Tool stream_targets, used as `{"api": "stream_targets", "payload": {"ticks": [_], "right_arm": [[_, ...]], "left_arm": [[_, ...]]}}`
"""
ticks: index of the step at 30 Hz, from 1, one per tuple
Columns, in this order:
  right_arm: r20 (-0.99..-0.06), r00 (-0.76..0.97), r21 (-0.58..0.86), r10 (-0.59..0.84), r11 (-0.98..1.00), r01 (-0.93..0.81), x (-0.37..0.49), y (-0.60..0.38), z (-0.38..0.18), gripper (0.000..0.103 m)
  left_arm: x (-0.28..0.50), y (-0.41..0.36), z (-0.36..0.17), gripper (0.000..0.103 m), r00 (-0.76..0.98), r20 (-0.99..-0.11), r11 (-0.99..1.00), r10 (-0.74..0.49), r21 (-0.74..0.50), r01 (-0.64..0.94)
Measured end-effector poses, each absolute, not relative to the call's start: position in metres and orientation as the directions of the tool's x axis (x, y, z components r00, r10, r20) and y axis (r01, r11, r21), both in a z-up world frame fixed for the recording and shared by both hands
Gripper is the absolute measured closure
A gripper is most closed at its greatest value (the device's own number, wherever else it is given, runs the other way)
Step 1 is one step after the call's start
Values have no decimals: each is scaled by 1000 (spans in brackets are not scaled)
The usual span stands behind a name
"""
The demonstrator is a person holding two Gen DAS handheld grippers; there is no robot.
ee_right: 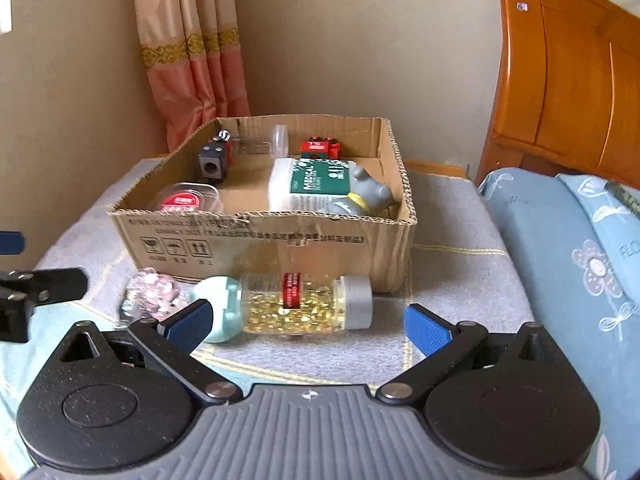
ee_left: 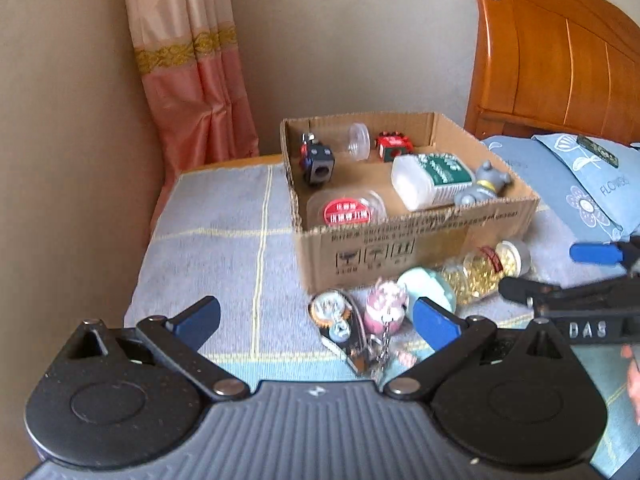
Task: Organize rigid objects
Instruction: 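Grasp the gold capsule bottle with the right tool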
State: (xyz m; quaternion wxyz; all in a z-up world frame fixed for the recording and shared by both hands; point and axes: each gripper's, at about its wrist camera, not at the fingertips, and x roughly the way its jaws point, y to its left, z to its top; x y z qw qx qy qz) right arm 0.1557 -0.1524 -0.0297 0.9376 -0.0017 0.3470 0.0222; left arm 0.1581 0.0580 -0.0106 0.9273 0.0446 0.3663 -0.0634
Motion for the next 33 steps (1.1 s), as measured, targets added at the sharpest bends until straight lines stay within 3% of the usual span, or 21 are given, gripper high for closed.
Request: {"api": "stream_targets", "payload": {"ticks": [17, 27, 33], "right_arm": [[-691, 723, -57, -1, 997, -53, 199, -140, -65, 0], [-759, 650, 0, -46, 997, 71, 205, -186, -84, 0], [-740, 670, -18, -49, 998, 53, 202, -181, -87, 0]], "left_arm": [[167, 66, -34, 1, 678, -726, 985, -120, 1, 175], [185, 70, -54, 1, 653, -750, 989, -110, -15, 150], [193, 74, -69, 1, 626, -768, 988, -136, -58, 144]]}}
